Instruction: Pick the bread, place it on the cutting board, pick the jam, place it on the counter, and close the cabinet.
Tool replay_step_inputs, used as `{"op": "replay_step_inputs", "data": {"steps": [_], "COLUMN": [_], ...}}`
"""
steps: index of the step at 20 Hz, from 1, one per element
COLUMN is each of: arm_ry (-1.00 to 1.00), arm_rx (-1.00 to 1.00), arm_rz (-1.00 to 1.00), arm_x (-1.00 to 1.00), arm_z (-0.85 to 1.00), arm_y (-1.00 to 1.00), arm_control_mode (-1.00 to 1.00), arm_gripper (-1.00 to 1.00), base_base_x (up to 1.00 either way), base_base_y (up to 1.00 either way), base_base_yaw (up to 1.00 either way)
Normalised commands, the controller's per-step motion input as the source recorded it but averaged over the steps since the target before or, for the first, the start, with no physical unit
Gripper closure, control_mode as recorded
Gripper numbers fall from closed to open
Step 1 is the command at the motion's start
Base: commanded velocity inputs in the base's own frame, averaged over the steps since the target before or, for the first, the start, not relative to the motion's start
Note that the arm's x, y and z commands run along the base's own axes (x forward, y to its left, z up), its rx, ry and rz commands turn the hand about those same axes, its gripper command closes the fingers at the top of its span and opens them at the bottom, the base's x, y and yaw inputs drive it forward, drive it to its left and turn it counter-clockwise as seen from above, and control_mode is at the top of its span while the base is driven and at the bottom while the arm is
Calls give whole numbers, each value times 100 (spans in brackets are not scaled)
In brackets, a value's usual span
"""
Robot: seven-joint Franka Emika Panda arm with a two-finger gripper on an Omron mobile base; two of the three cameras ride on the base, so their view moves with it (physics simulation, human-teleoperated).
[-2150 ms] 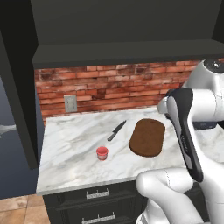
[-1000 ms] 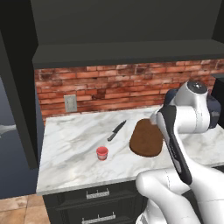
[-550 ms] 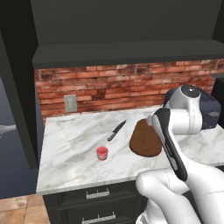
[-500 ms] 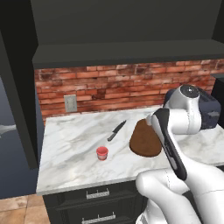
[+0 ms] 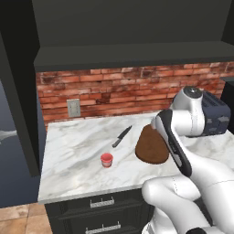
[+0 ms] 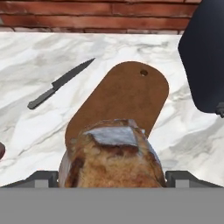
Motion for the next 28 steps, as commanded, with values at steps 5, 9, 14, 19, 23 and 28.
{"op": "replay_step_inputs", "data": {"steps": [5, 9, 14, 19, 23, 28], "arm_ry": [3, 2, 0, 0, 0, 0], "arm_rx": [0, 0, 0, 0, 0, 0], "arm_rz": [-1, 0, 0, 0, 0, 0], "arm_x": [17, 13, 3, 4, 8, 13], "arm_z": [-2, -11, -16, -35, -39, -34], "arm_y": [-15, -14, -10, -2, 0, 0], "arm_control_mode": [-100, -100, -100, -100, -100, -100], "arm_gripper": [100, 100, 100, 100, 100, 100], "base_base_x": [0, 0, 0, 0, 0, 0], "base_base_y": [0, 0, 0, 0, 0, 0], "base_base_yaw": [0, 0, 0, 0, 0, 0]}}
